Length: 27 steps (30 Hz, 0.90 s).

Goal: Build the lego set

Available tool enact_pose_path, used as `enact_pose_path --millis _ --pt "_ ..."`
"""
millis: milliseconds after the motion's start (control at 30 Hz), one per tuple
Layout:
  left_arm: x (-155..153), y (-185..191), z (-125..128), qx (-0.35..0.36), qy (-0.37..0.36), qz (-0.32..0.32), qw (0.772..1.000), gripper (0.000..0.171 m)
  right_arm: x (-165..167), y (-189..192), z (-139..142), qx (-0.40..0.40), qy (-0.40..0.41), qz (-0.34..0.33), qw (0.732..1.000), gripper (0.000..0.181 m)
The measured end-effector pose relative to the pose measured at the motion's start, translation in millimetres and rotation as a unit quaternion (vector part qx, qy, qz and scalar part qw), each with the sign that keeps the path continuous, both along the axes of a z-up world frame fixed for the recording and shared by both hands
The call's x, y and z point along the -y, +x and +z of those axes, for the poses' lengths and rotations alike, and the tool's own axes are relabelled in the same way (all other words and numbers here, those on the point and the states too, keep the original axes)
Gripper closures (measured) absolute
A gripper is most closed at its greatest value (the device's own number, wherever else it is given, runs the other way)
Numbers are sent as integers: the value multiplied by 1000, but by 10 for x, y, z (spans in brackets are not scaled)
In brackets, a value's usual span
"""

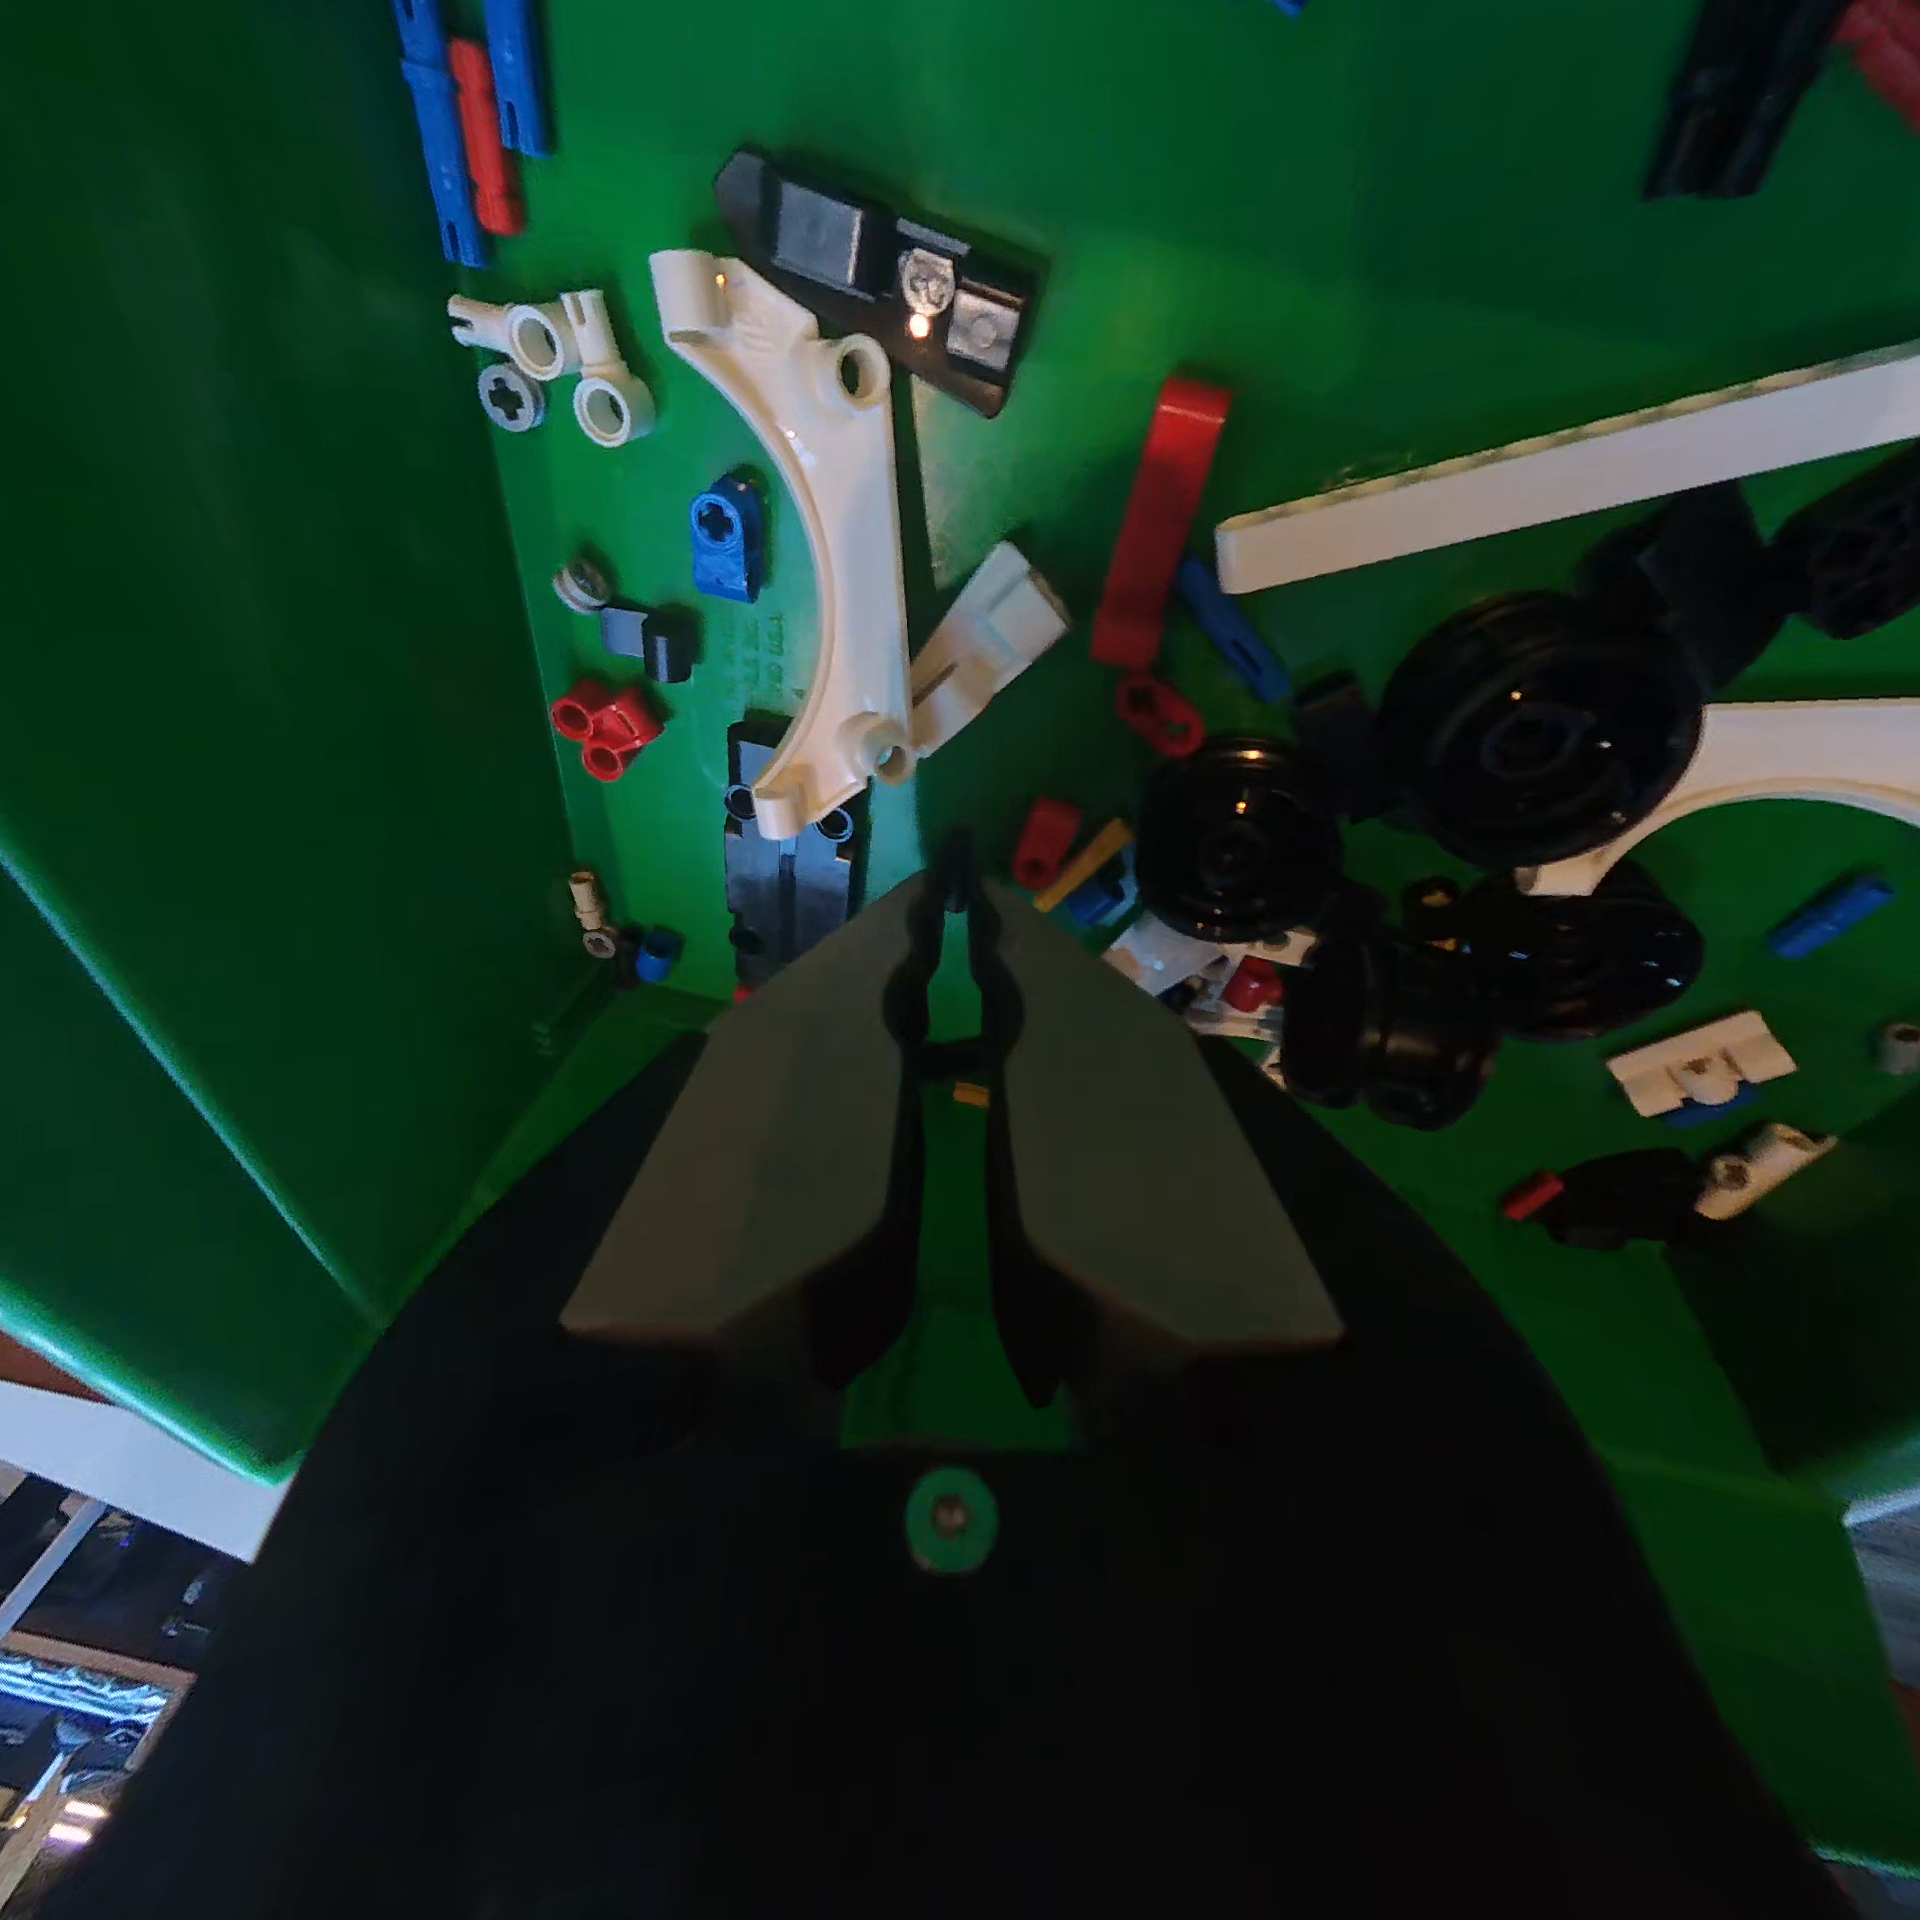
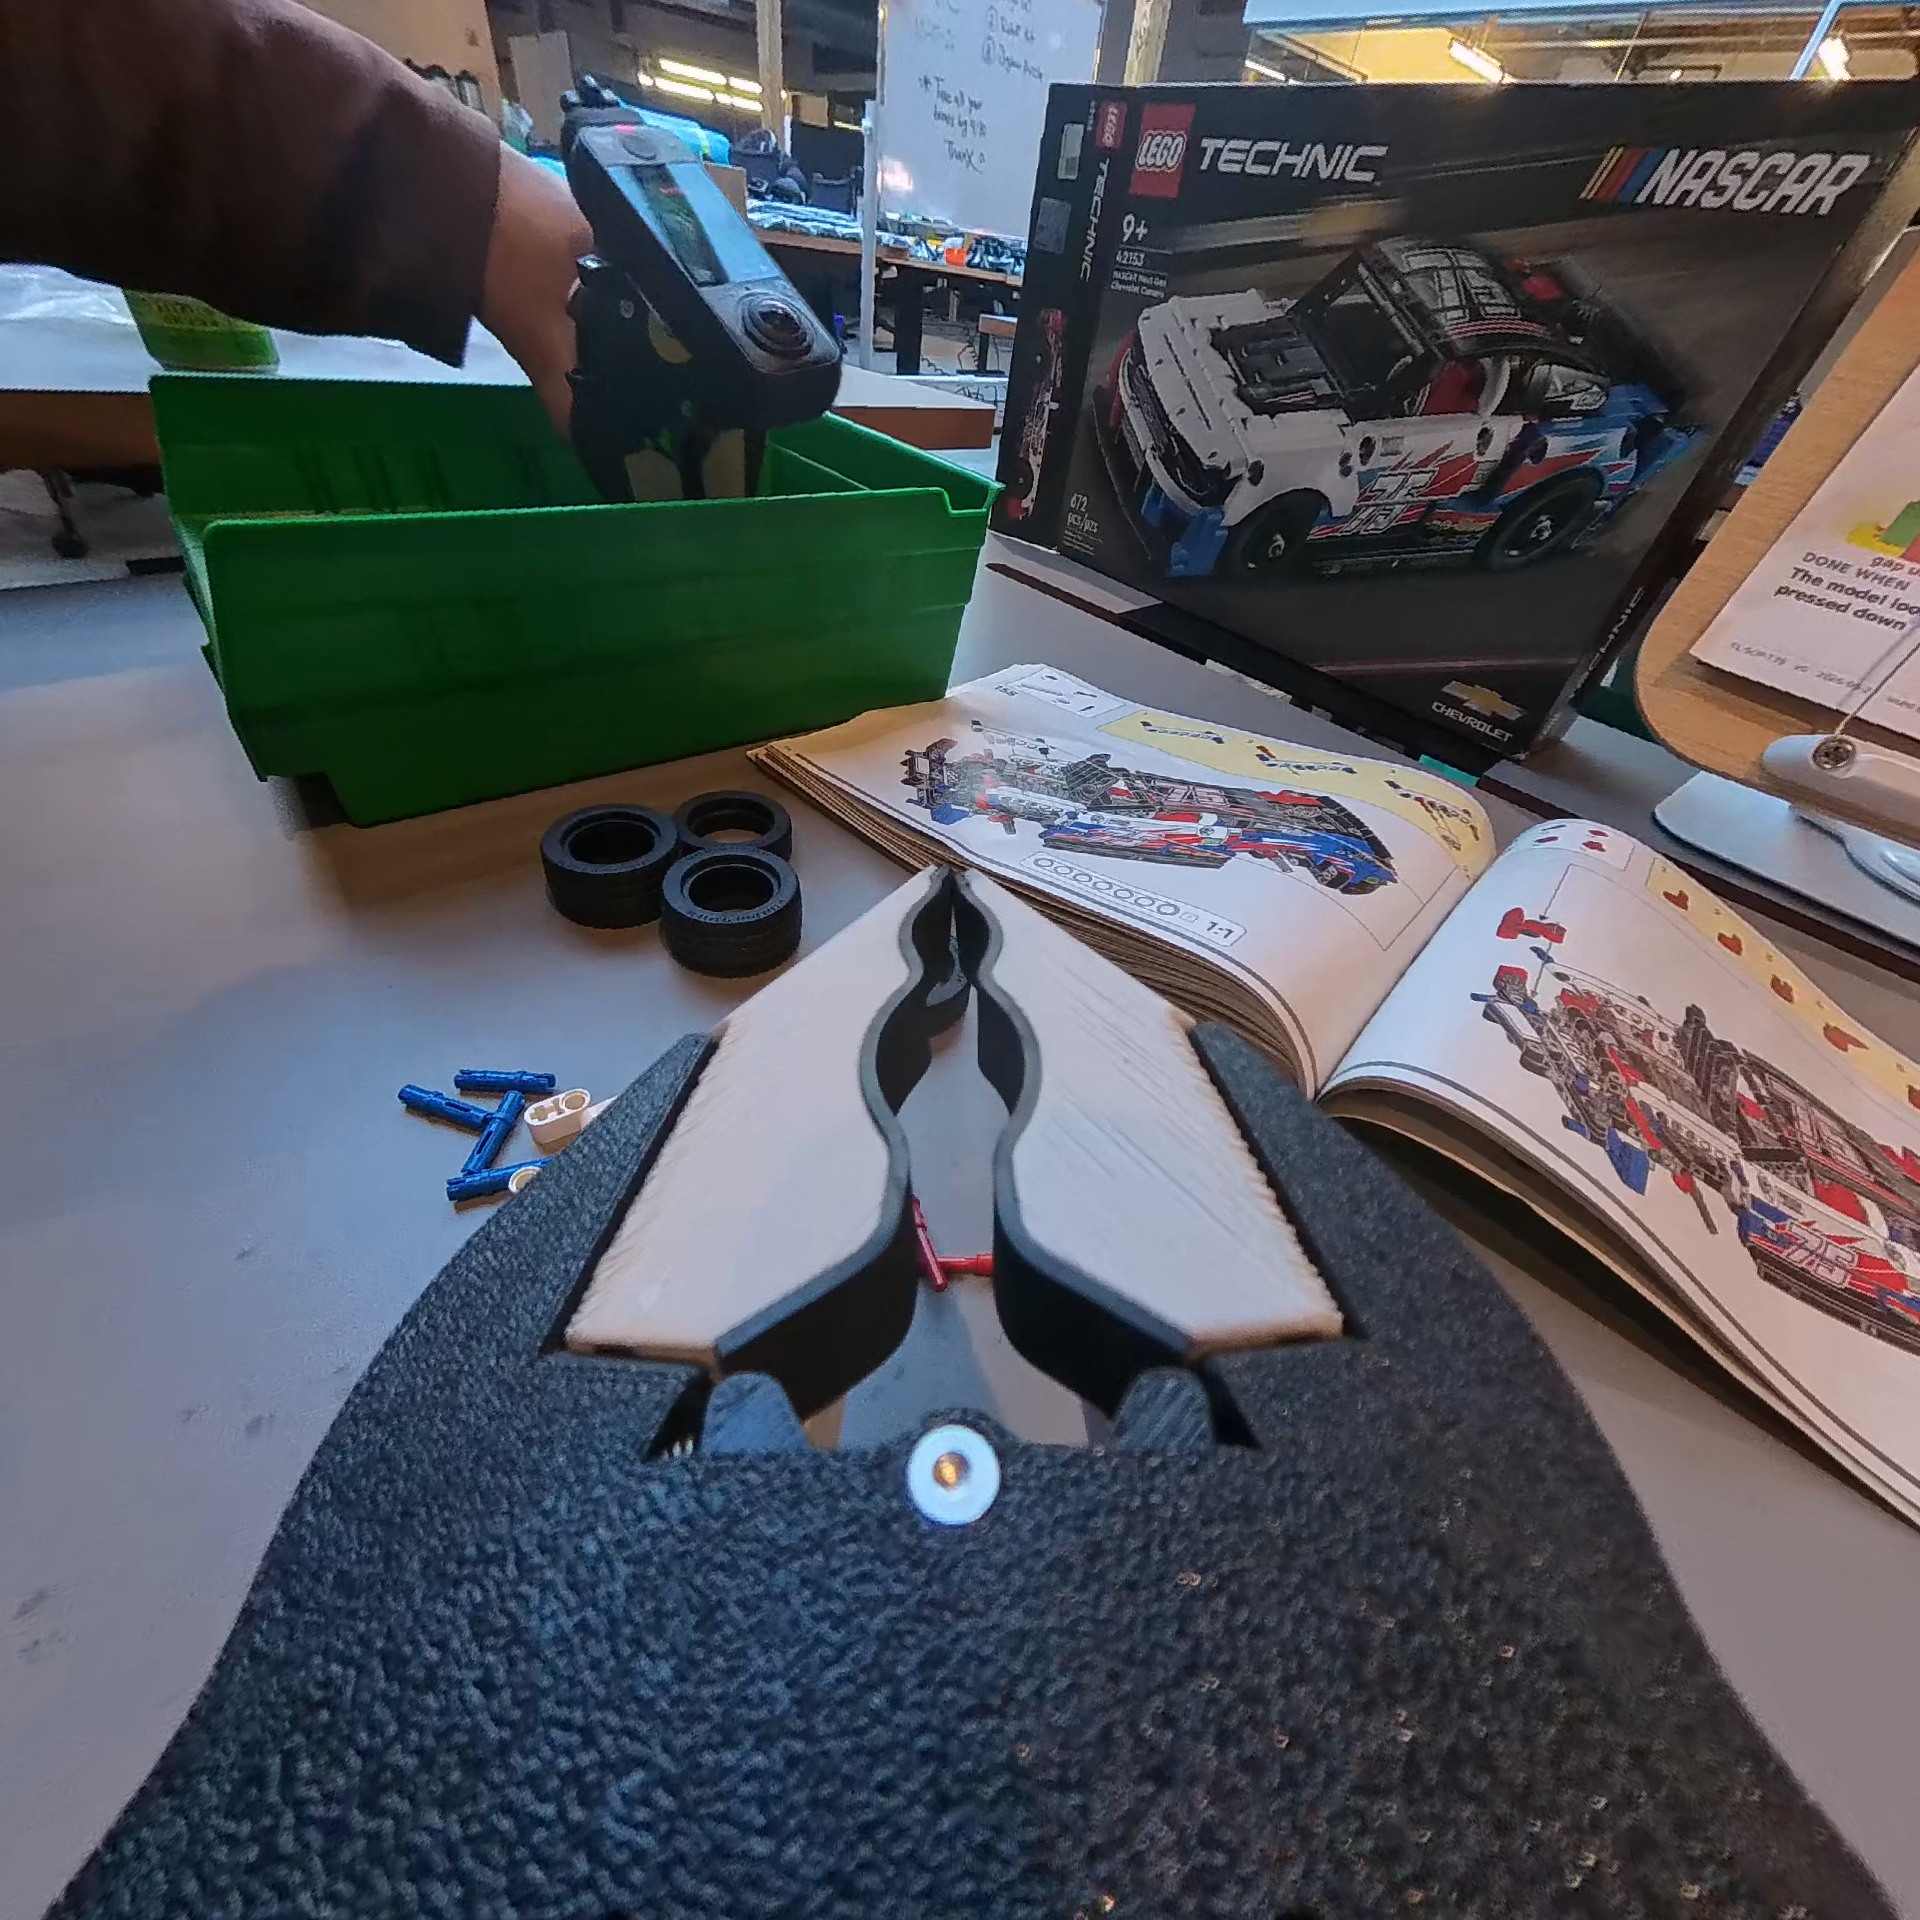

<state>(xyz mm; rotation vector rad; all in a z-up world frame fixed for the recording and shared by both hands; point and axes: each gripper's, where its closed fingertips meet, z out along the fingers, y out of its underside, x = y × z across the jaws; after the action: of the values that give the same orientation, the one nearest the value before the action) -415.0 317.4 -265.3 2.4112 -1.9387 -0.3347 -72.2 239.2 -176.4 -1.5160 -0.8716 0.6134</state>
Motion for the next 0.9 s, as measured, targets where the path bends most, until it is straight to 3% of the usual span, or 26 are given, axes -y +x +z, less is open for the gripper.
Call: enact_pose_path --millis 167,333,433,533,633,700,800,900 --pt "38 -76 223 -9 34 9 999 171 0 2 4 0 1 -1 1000 181" --pt "52 75 976 28 128 15 991 171 -16 37 35 -12 4 -11 1000 181" --pt "191 619 1453 98 172 -17 980 171 -37 93 80 -33 1 -22 999 181" --pt "483 1402 1623 150 172 -86 970 171 -56 145 114 -51 -6 -31 998 181" --pt "764 2139 1407 169 137 -125 968 170 -77 197 146 -62 -6 -41 997 181" --pt "906 2531 1112 188 82 -85 975 170 -83 227 170 -66 -2 -47 997 181" --pt "1035 2811 612 163 16 -18 986 170 -63 272 200 -65 9 -53 996 181" --pt "1141 2973 277 157 -28 25 987 170 -16 310 224 -63 17 -53 996 181"
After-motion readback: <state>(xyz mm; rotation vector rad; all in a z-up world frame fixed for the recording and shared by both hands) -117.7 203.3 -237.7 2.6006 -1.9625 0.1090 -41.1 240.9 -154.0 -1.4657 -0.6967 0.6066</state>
